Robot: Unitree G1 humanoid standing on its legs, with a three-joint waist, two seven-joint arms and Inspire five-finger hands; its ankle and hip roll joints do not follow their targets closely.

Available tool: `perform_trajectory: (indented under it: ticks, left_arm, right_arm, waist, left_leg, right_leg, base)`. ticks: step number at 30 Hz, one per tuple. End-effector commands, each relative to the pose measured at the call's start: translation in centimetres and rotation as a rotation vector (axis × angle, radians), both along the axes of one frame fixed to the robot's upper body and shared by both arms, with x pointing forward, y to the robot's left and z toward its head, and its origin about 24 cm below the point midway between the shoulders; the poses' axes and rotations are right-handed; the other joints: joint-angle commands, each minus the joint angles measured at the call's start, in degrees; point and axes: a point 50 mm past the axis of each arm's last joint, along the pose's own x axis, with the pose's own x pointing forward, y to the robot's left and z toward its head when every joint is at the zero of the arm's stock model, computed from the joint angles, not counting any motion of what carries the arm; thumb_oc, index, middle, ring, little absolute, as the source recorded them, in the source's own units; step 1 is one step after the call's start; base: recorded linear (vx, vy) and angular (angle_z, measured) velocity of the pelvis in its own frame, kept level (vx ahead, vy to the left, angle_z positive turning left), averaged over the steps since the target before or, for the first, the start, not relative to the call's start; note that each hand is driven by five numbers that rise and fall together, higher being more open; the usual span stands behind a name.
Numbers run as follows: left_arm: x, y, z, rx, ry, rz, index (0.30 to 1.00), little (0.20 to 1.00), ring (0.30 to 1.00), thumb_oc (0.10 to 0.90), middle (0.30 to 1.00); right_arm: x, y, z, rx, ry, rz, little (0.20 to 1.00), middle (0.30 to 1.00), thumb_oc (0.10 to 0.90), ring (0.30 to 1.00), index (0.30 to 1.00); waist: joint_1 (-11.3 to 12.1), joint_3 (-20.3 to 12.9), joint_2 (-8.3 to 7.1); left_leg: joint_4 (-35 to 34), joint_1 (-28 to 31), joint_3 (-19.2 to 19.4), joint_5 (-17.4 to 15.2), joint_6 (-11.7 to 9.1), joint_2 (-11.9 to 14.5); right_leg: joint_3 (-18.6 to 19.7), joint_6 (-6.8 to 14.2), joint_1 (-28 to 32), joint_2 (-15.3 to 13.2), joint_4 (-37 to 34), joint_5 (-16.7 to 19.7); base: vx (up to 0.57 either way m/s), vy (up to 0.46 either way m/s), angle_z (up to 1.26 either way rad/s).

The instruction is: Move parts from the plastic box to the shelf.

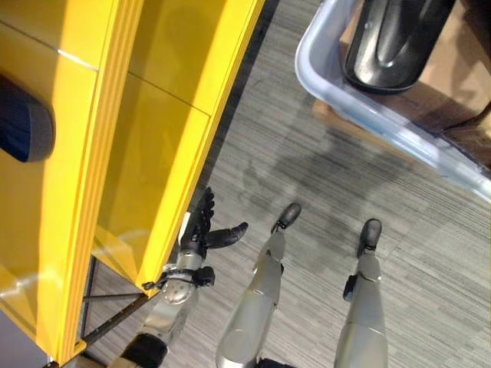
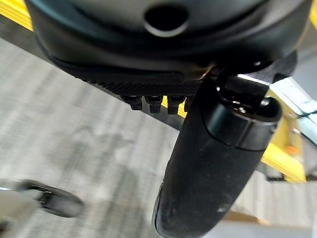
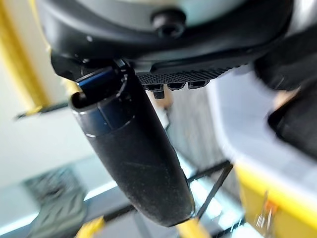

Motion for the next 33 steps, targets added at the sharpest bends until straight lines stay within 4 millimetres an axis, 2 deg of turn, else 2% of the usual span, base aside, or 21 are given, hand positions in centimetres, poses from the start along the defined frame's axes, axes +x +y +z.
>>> perform_trajectory:
  ticks: [1, 2, 3, 5, 9, 12, 15, 23, 27, 31, 32, 33]
  left_arm:
    - [-0.7, 1.0, 0.8, 0.006, -0.068, 0.055, 1.000, 1.000, 1.000, 0.900, 1.000]
    - [-0.7, 1.0, 0.8, 0.008, -0.067, 0.055, 1.000, 1.000, 1.000, 0.900, 1.000]
    - [-0.7, 1.1, 0.7, 0.007, -0.065, 0.071, 1.000, 1.000, 1.000, 0.900, 1.000]
    - [-0.8, 1.3, 0.6, 0.007, -0.057, 0.084, 1.000, 1.000, 1.000, 0.900, 1.000]
    - [-1.1, 1.5, 0.3, 0.012, -0.041, 0.091, 1.000, 1.000, 1.000, 0.900, 1.000]
    - [-1.2, 1.6, 0.2, 0.015, -0.033, 0.090, 1.000, 1.000, 1.000, 0.900, 1.000]
    - [-1.5, 1.9, 0.1, 0.026, -0.026, 0.089, 1.000, 1.000, 1.000, 0.900, 1.000]
    - [-2.1, 2.9, -0.6, 0.049, 0.016, 0.100, 1.000, 1.000, 1.000, 0.900, 1.000]
    - [-2.3, 3.2, -0.8, 0.057, 0.028, 0.105, 1.000, 1.000, 1.000, 0.900, 1.000]
    - [-2.7, 3.9, -1.1, 0.080, 0.041, 0.105, 1.000, 1.000, 1.000, 0.900, 1.000]
    - [-2.9, 4.2, -1.3, 0.097, 0.048, 0.102, 1.000, 1.000, 1.000, 0.900, 1.000]
    - [-3.0, 4.2, -1.3, 0.103, 0.047, 0.098, 1.000, 1.000, 1.000, 0.900, 1.000]
  right_arm:
    - [-2.1, 2.4, 0.7, -0.105, -0.218, 0.015, 1.000, 1.000, 0.900, 1.000, 1.000]
    - [-2.1, 2.3, 0.6, -0.104, -0.217, 0.014, 1.000, 1.000, 0.900, 1.000, 1.000]
    - [-2.5, 3.7, -0.1, -0.121, -0.257, 0.050, 1.000, 1.000, 0.900, 1.000, 1.000]
    - [-2.7, 4.9, -1.1, -0.127, -0.283, 0.117, 1.000, 1.000, 0.900, 1.000, 1.000]
    - [-2.8, 6.6, -3.1, -0.145, -0.290, 0.185, 1.000, 1.000, 0.900, 1.000, 1.000]
    - [-2.7, 7.2, -4.0, -0.142, -0.280, 0.218, 1.000, 1.000, 0.900, 1.000, 1.000]
    - [-2.6, 8.2, -5.9, -0.170, -0.253, 0.269, 1.000, 1.000, 0.900, 1.000, 1.000]
    - [-2.4, 7.9, -8.8, -0.131, -0.207, 0.311, 1.000, 1.000, 0.900, 1.000, 1.000]
    - [-2.7, 7.9, -9.2, -0.141, -0.212, 0.316, 1.000, 1.000, 0.900, 1.000, 1.000]
    - [-3.3, 7.4, -9.6, -0.245, -0.227, 0.224, 1.000, 1.000, 0.900, 1.000, 1.000]
    - [-3.6, 7.3, -9.6, -0.374, -0.233, 0.134, 1.000, 1.000, 0.900, 1.000, 1.000]
    - [-3.8, 7.0, -9.5, -0.427, -0.238, 0.079, 1.000, 1.000, 0.900, 1.000, 1.000]
  waist:
    - [-2.0, -2.1, -3.59]
    - [-2.0, -2.1, -3.68]
    - [-2.7, -1.9, -4.32]
    - [-3.2, -2.0, -4.77]
    - [-4.2, -2.6, -5.69]
    - [-4.5, -3.2, -6.03]
    - [-5.6, -4.2, -6.77]
    - [-7.5, -6.6, -8.04]
    - [-7.9, -7.2, -8.31]
    - [-9.0, -8.5, -8.54]
    - [-9.6, -8.9, -8.76]
    - [-9.7, -9.0, -8.73]
  left_leg:
    - [-8.1, 5.9, -1.2, 5.6, 1.3, 2.9]
    - [-8.1, 6.0, -1.2, 5.6, 1.3, 2.9]
    - [-8.0, 6.8, -0.7, 5.2, 1.6, 2.9]
    - [-7.9, 7.5, -0.3, 4.9, 1.8, 3.1]
    - [-7.7, 9.0, 1.3, 4.4, 2.2, 3.6]
    - [-7.7, 9.5, 2.0, 4.5, 2.4, 3.9]
    - [-7.7, 11.0, 3.4, 3.9, 2.7, 4.4]
    - [-8.1, 14.4, 5.8, 3.0, 3.1, 5.5]
    - [-8.3, 15.1, 6.4, 3.0, 3.1, 5.8]
    - [-8.6, 16.3, 7.3, 2.9, 3.1, 6.3]
    - [-8.7, 16.6, 7.6, 2.9, 3.0, 6.4]
    - [-8.7, 16.8, 7.7, 2.8, 3.0, 6.6]
  right_leg:
    - [1.1, -2.6, 7.1, 1.6, 1.0, -5.3]
    - [1.2, -2.6, 7.2, 1.6, 1.0, -5.3]
    - [1.5, -2.6, 8.0, 1.6, 0.7, -5.1]
    - [1.8, -2.6, 8.9, 1.8, 0.2, -4.9]
    - [2.6, -2.7, 10.6, 2.1, -0.5, -4.6]
    - [3.0, -2.6, 11.0, 2.4, -1.0, -4.0]
    - [3.4, -2.7, 11.8, 2.9, -1.3, -3.8]
    - [4.5, -2.7, 14.1, 3.9, -2.5, -3.0]
    - [4.7, -2.6, 14.6, 4.0, -2.9, -2.7]
    - [4.9, -2.4, 15.2, 4.5, -3.5, -2.4]
    - [5.2, -2.4, 15.2, 4.8, -3.4, -2.4]
    - [5.2, -2.4, 15.2, 4.9, -3.2, -2.4]
  base:
    - [0.00, 0.028, -0.05]
    - [-0.01, 0.024, -0.11]
    - [-0.03, 0.033, -0.18]
    - [-0.01, 0.023, -0.33]
    - [-0.01, 0.022, -0.25]
    - [-0.02, 0.026, -0.15]
    - [-0.01, 0.015, -0.13]
    - [-0.02, -0.006, -0.14]
    - [-0.02, -0.015, -0.10]
    - [-0.02, -0.023, -0.10]
    - [-0.03, -0.039, -0.15]
    - [-0.03, -0.057, -0.13]
